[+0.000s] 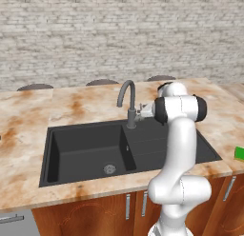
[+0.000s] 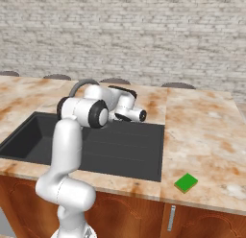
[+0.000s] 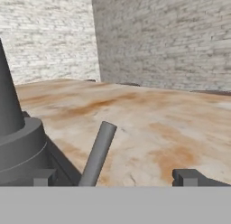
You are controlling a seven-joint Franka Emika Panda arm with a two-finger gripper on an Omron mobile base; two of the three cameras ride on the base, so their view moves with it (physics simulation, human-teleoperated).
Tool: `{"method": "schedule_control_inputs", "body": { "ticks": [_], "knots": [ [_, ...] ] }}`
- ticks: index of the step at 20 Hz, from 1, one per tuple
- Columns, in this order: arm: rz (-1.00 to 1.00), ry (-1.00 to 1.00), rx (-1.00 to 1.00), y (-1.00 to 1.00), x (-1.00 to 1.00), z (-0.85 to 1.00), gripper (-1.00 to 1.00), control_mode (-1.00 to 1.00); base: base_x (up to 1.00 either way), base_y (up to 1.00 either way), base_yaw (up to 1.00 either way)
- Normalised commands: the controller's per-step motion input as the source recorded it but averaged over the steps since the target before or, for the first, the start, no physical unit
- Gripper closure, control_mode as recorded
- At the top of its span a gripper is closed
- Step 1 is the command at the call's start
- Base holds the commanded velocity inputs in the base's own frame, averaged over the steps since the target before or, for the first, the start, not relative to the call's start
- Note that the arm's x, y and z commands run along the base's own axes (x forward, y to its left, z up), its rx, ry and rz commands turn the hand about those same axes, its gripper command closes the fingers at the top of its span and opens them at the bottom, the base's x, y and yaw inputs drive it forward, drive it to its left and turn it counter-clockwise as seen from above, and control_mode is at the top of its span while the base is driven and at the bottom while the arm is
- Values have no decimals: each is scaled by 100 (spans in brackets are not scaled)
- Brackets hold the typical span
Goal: Soak the sponge with water for a few seconds and then drop it inside the sink.
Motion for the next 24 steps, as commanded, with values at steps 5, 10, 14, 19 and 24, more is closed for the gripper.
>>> {"method": "schedule_control_inputs", "body": {
  "ticks": [5, 10, 14, 19, 24],
  "knots": [
    [-1, 0, 0, 0, 17, -10, -100, -100, 0, 0, 0],
    [-3, 0, 0, 0, 24, -8, -100, -100, 0, 0, 0],
    [-5, 0, 0, 1, 27, -8, -100, -100, 0, 0, 0],
    [-12, 0, 0, 0, 35, -8, -100, -100, 0, 0, 0],
    [-13, 0, 0, 0, 27, -10, -100, -100, 0, 0, 0]
  ]
}}
